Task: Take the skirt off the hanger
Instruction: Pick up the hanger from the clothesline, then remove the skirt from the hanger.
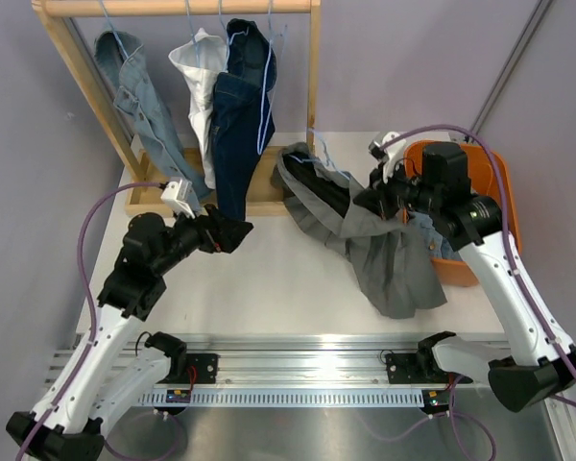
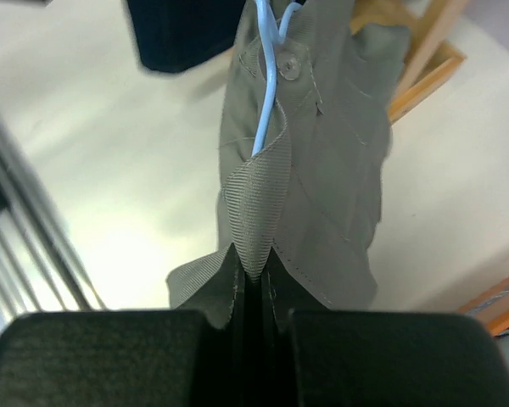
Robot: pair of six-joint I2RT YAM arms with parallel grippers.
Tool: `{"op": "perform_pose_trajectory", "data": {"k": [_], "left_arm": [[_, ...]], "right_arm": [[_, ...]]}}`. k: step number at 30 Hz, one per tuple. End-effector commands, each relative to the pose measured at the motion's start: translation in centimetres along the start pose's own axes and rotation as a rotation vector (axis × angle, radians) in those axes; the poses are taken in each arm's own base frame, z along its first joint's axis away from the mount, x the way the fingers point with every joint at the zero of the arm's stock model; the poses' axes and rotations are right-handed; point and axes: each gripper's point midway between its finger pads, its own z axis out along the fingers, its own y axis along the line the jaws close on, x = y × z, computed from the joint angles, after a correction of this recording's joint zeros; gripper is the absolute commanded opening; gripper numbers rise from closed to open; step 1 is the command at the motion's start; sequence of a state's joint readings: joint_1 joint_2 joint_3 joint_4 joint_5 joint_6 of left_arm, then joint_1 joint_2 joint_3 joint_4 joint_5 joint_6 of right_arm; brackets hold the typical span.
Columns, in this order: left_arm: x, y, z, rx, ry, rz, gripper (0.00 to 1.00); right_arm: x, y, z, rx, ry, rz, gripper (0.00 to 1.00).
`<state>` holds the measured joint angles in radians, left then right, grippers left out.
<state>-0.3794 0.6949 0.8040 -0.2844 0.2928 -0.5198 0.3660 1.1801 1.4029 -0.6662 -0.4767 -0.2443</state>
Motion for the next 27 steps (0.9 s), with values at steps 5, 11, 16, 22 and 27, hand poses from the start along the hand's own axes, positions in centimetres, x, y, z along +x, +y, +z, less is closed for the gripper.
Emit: {"op": "perform_pose_trajectory", "data": {"k": [5, 11, 16, 22, 27], "left_arm": [[2.6, -1.1, 3.0, 0.065, 0.091, -0.108, 0.99], [5.3, -2.3, 5.2, 0.083, 0.197, -0.1, 0.98], [7.8, -2.1, 6.5, 0.072, 0.304, -0.073, 0.91], [9.9, -0.1, 6.6, -0.021, 0.37, -0.026, 0.85], [11.0, 1.1, 7.2, -0.065, 0.406, -0.002, 0.69]], "right_arm": [[7.0, 6.0, -3.5, -0.266, 0.096, -0.14, 0.0], [10.0, 8.0, -4.2, -0.376, 0.137, -0.156, 0.0], [10.5, 8.3, -4.1, -0.409, 0.146, -0.173, 0.0], [10.0, 8.4, -4.1, -0.427, 0.14, -0.184, 0.0], [10.5, 8.8, -4.5, -0.454, 0.163, -0.191, 0.0]]}}
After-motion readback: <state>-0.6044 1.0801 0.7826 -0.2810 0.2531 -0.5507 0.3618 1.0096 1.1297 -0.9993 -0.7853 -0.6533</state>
